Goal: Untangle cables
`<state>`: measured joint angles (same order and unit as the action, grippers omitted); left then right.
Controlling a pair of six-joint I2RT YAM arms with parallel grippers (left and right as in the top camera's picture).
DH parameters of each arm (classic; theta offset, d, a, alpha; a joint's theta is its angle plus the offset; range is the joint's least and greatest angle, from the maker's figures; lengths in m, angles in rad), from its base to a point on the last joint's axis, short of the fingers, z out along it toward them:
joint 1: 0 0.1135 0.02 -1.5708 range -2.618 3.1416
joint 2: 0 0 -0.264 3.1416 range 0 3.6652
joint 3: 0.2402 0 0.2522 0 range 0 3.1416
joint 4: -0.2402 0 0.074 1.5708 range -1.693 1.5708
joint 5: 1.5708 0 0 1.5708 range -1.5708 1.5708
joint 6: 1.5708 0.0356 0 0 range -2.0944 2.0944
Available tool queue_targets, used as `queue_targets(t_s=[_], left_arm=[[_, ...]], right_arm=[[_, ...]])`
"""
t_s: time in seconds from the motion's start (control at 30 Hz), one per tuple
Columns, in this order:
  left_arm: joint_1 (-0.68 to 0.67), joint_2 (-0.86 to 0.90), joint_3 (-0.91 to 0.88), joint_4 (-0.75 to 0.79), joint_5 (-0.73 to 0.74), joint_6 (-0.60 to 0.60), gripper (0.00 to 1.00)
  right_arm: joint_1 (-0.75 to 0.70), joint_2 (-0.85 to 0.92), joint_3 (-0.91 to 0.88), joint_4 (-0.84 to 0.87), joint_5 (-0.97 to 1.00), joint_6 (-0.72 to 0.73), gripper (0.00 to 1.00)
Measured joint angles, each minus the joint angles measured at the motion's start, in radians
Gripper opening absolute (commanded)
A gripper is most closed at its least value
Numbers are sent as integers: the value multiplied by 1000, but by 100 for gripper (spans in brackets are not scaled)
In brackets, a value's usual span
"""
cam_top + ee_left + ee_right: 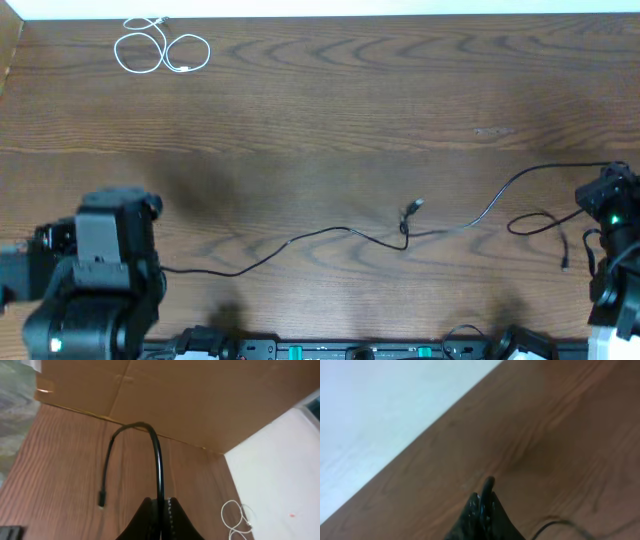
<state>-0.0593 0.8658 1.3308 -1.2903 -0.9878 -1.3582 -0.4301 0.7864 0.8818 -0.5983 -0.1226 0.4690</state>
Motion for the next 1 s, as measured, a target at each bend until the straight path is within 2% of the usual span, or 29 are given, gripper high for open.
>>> queue_targets(t_s=[0.1,0.3,0.43,0.53,0.7,0.8,0.9,0.93,1.0], left_arm=[[37,62,0,108,97,97,7],[43,206,0,315,370,422,8],[43,274,0,330,451,537,8],[43,306,0,334,503,583,8],[45,326,0,379,723,655,8],[44,326,0,394,925,718,8],[44,326,0,395,1071,755,8],[44,326,0,395,1105,764,8],[44,326,0,395,1158,779,8]], right_arm=[[-3,69,0,10,-84,-8,1],[-2,178,0,12,-179,-42,1],[1,226,0,13,-203,-61,2],[2,244,0,16,-249,-67,9],[42,246,0,19,-348,-72,38],[101,246,0,10,-381,-91,64],[170,246,0,-19,-404,-122,77],[200,247,0,-31,-408,-138,85],[240,247,0,-42,-413,-157,93]])
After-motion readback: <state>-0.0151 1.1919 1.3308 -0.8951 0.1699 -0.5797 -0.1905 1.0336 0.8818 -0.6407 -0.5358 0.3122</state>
